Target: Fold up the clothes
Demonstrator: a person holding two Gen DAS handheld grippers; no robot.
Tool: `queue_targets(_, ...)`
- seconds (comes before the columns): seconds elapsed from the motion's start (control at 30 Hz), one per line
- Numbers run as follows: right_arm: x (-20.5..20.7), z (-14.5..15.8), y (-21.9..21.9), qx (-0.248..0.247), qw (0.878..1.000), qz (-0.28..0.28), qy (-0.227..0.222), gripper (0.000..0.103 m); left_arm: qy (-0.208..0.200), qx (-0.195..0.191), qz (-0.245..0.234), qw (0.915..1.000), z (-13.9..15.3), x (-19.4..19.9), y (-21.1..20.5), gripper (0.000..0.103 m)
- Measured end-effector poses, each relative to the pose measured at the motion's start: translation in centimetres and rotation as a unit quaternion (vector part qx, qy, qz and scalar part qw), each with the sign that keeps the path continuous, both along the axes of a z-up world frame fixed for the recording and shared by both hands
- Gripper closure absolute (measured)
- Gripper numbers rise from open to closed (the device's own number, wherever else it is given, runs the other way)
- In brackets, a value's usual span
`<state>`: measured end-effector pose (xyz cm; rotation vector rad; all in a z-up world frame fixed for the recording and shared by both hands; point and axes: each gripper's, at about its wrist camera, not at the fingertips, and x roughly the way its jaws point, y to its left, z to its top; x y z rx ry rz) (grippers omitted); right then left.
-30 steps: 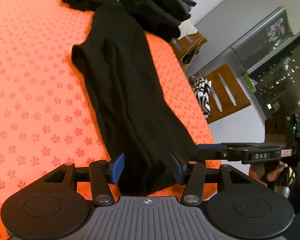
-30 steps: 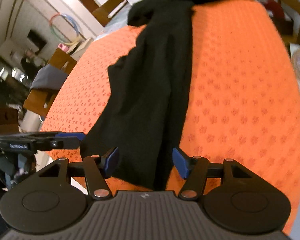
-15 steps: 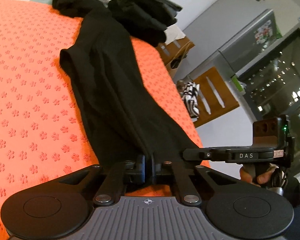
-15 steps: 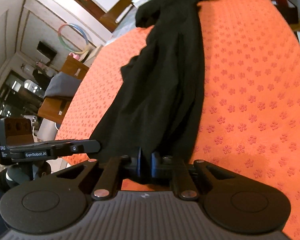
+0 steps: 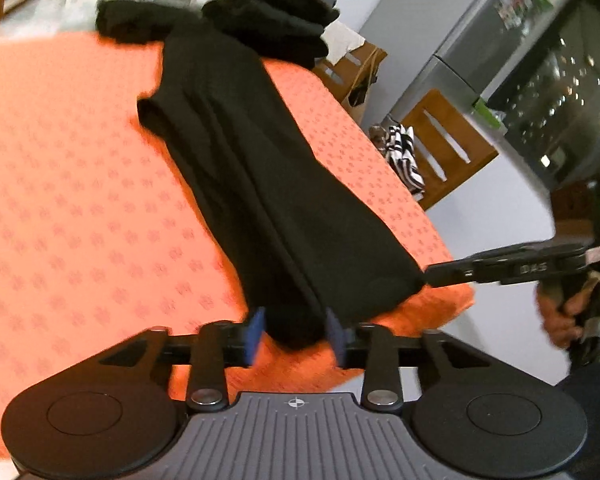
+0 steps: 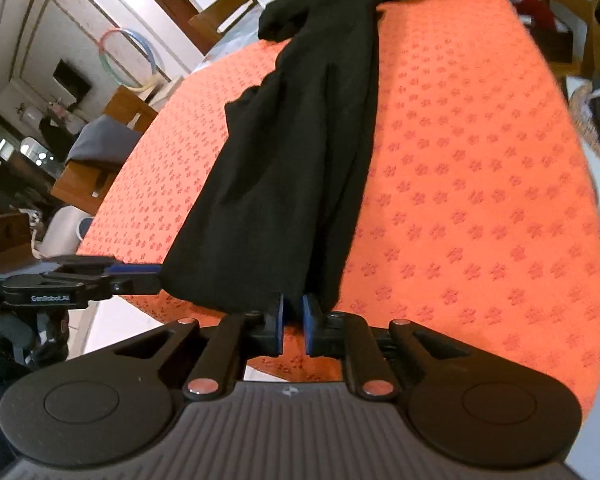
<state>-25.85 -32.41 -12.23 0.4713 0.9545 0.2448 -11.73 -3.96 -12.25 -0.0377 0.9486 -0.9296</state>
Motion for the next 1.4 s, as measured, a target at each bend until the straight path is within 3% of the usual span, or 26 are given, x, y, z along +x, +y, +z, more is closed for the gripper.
queue_targets(0.13, -0.5, 1.6, -0.2, -0.034, 0.999, 0.001, -0.02, 0.084, -0.081, 0.012, -0.039, 0.9959, 1.6, 2.0, -1.2, 0.032)
queue_targets(0.2, -0.7, 2.5, -0.4, -0.052, 0.998, 0.0, -0.029, 0.08, -0.116, 0.022, -0.059, 0.9912, 2.0, 3.8, -2.3, 0.029)
queue_targets(0.33, -1.1, 4.4, -0.8, -0.094, 0.994, 0.001, -0.054, 0.06, -0.166, 0.033, -0.081, 0.9822, 1.6, 6.9, -4.5, 0.016)
queue_targets(0.4, -1.3, 5.2, -1.1, -0.11, 0.992, 0.0, -0.063, 0.058, -0.184, 0.033, -0.076, 0.9794, 1.1, 8.2, -5.8, 0.015)
queue_targets(0.67, -2.5, 6.2, -3.3, -0.131, 0.988, -0.041, -0.067, 0.054, -0.211, 0.039, -0.012, 0.9766, -1.8, 12.8, -8.9, 0.002)
queue_targets(0.8, -2.8, 6.2, -4.1, -0.138, 0.987, -0.056, -0.062, 0.054, -0.199, 0.061, 0.005, 0.9781, -3.8, 13.9, -9.6, 0.0)
queue_targets(0.93, -2.7, 6.2, -4.5, -0.14, 0.986, -0.068, -0.057, 0.053, -0.171, 0.069, 0.013, 0.9827, -5.0, 14.5, -9.5, 0.0)
queue_targets(1.0, -2.5, 6.2, -4.7, -0.143, 0.986, -0.072, -0.055, 0.047, -0.163, 0.064, 0.03, 0.9842, -5.1, 14.6, -9.3, 0.0)
queue_targets(1.17, -1.4, 6.3, -4.4, -0.147, 0.985, -0.068, -0.062, 0.04, -0.16, 0.084, 0.059, 0.9819, -5.1, 14.1, -9.9, 0.0)
queue_targets(1.4, 0.1, 6.1, -4.2, -0.135, 0.987, -0.064, -0.058, 0.039, -0.177, 0.068, 0.074, 0.9791, -5.4, 13.3, -9.4, 0.0)
